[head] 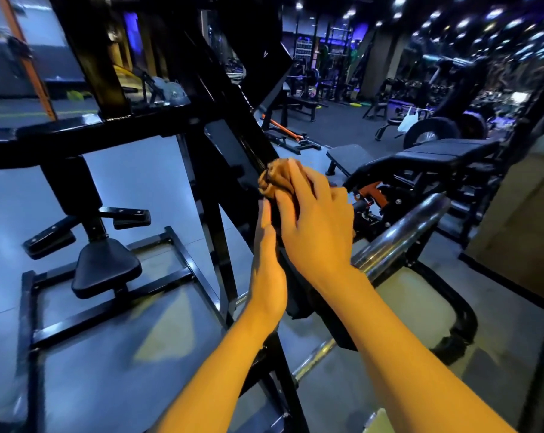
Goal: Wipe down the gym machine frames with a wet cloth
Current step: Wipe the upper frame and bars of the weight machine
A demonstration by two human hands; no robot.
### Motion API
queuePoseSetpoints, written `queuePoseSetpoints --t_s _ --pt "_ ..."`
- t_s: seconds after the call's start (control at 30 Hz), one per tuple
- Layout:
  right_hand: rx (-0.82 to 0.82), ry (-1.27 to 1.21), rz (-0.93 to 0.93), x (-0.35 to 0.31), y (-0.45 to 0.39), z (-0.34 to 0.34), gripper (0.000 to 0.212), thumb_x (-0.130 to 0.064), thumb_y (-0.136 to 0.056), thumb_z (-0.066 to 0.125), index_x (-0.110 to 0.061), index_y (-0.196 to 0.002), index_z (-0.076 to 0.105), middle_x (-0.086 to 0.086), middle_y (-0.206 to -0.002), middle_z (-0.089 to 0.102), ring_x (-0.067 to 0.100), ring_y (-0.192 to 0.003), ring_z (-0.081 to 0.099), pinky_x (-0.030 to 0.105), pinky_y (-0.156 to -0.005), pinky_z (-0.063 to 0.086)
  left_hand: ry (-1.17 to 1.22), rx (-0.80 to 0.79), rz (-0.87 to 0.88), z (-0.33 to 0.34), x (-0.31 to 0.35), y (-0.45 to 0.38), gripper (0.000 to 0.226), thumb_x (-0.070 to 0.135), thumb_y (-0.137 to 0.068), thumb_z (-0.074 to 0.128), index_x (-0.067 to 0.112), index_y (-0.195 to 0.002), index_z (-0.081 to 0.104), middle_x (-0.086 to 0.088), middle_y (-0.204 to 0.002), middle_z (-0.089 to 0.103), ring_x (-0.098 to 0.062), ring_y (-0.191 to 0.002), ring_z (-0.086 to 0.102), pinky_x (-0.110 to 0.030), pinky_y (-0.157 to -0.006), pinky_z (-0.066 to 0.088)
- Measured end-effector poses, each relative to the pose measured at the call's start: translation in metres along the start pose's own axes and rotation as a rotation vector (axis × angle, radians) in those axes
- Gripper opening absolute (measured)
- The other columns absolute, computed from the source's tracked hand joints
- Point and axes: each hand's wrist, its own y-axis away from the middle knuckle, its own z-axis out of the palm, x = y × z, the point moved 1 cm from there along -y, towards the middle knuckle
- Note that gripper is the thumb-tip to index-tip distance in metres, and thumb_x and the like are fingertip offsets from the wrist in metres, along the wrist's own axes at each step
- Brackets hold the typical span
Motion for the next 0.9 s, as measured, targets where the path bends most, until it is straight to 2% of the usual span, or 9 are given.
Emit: queuePoseSetpoints --t_s 0.13,0.23,0.37,0.43,0.5,0.53,0.67,0.8,0.9 --pt "0.059 0.005 -0.005 0.019 0.061 -0.015 0.055 -0.045 -0.108 0.049 -0.029 -0.159 0.039 -0.007 -0.157 0.044 0.022 -0.099 0.047 0.040 -0.082 0.047 0.005 -0.004 0.010 0.001 -0.003 -0.001 0.048 0.041 -0.113 0.024 0.044 -0.160 0.018 0.026 -0.166 0.016 0.006 -0.152 0.014 -0.042 -0.129 0.013" --pt "0.057 -0.044 0.044 0.013 0.038 -0.010 0.049 -0.044 -0.107 0.050 -0.032 -0.155 0.045 -0.009 -0.153 0.046 0.023 -0.112 0.048 0.040 -0.090 0.046 0.028 0.007 -0.009 0.006 0.001 -0.001 0.052 0.054 -0.109 0.027 0.045 -0.160 0.019 0.023 -0.166 0.020 0.004 -0.152 0.018 -0.042 -0.129 0.015" --pt "0.000 -0.056 0.048 -0.011 -0.014 0.005 0.053 -0.050 -0.109 0.043 -0.032 -0.158 0.040 -0.008 -0.156 0.043 0.027 -0.123 0.045 0.043 -0.098 0.043 0.087 0.038 -0.057 0.005 0.001 0.002 0.058 0.056 -0.105 0.027 0.039 -0.160 0.024 0.018 -0.164 0.031 0.000 -0.150 0.028 -0.038 -0.127 0.021" --pt "0.006 -0.062 0.034 -0.011 -0.011 0.004 0.054 -0.051 -0.108 0.044 -0.032 -0.159 0.038 -0.009 -0.156 0.043 0.027 -0.120 0.045 0.042 -0.097 0.044 0.108 0.030 -0.055 0.005 0.004 0.003 0.057 0.056 -0.104 0.027 0.038 -0.158 0.029 0.021 -0.159 0.038 0.003 -0.146 0.033 -0.028 -0.124 0.027" --pt "0.011 -0.069 0.020 -0.002 0.012 -0.002 0.054 -0.051 -0.108 0.043 -0.033 -0.159 0.037 -0.011 -0.155 0.043 0.023 -0.115 0.046 0.041 -0.096 0.045 0.128 0.019 -0.045 0.006 0.008 0.004 0.049 0.053 -0.104 0.028 0.044 -0.151 0.035 0.033 -0.149 0.045 0.013 -0.140 0.036 -0.010 -0.112 0.033" --pt "0.026 -0.068 0.015 0.004 0.027 -0.005 0.054 -0.050 -0.108 0.043 -0.034 -0.159 0.038 -0.011 -0.154 0.043 0.022 -0.112 0.046 0.040 -0.094 0.045 0.133 0.021 -0.045 0.005 0.010 0.003 0.050 0.053 -0.102 0.029 0.044 -0.151 0.035 0.035 -0.147 0.045 0.015 -0.139 0.036 -0.007 -0.109 0.033" --pt "0.056 -0.082 0.007 0.014 0.036 -0.008 0.053 -0.048 -0.106 0.044 -0.032 -0.156 0.044 -0.010 -0.151 0.047 0.021 -0.109 0.045 0.039 -0.089 0.045 0.159 0.011 -0.013 0.003 0.011 0.004 0.061 0.053 -0.101 0.029 0.034 -0.159 0.029 0.020 -0.161 0.034 0.007 -0.147 0.029 -0.027 -0.126 0.020" --pt "-0.008 -0.081 -0.001 -0.004 -0.016 0.002 0.052 -0.048 -0.108 0.045 -0.030 -0.157 0.042 -0.005 -0.154 0.045 0.029 -0.118 0.047 0.044 -0.094 0.045 0.137 0.023 -0.028 0.004 0.009 0.002 0.064 0.059 -0.102 0.027 0.033 -0.161 0.023 0.023 -0.164 0.027 0.007 -0.148 0.025 -0.034 -0.128 0.016" --pt "-0.015 -0.098 -0.026 0.002 -0.007 -0.001 0.054 -0.049 -0.108 0.045 -0.030 -0.159 0.040 -0.006 -0.154 0.045 0.028 -0.118 0.047 0.046 -0.095 0.046 0.133 -0.009 -0.040 -0.001 0.008 0.000 0.065 0.065 -0.100 0.026 0.039 -0.160 0.025 0.026 -0.163 0.027 0.006 -0.149 0.023 -0.041 -0.129 0.015"
